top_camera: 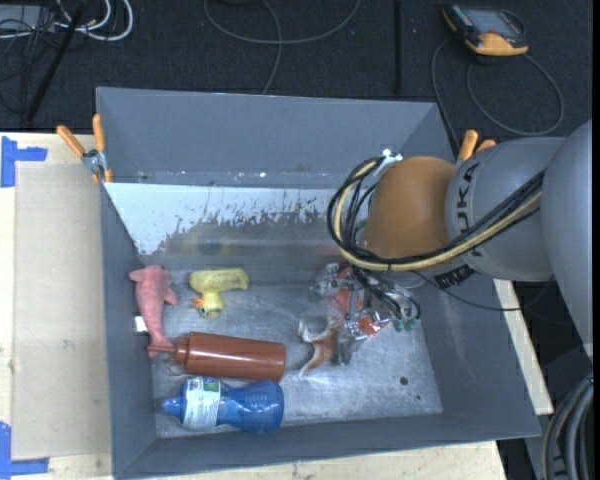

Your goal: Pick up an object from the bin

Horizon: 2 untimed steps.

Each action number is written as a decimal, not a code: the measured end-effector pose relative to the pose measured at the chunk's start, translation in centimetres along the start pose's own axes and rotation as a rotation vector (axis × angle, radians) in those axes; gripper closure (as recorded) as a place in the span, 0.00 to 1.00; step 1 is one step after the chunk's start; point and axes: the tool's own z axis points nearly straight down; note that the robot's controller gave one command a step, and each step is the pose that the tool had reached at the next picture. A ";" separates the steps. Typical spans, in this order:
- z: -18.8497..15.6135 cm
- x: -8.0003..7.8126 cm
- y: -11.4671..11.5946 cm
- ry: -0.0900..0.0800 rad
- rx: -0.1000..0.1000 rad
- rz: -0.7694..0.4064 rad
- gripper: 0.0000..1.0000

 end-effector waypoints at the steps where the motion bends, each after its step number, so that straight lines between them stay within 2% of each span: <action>1: -0.3 -4.0 2.4 -0.002 0.002 -0.321 1.00; 2: -0.3 -4.0 2.4 -0.002 0.002 -0.321 1.00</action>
Offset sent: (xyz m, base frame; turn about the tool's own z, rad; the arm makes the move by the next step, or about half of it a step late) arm 0.0000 0.0000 0.0000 0.0000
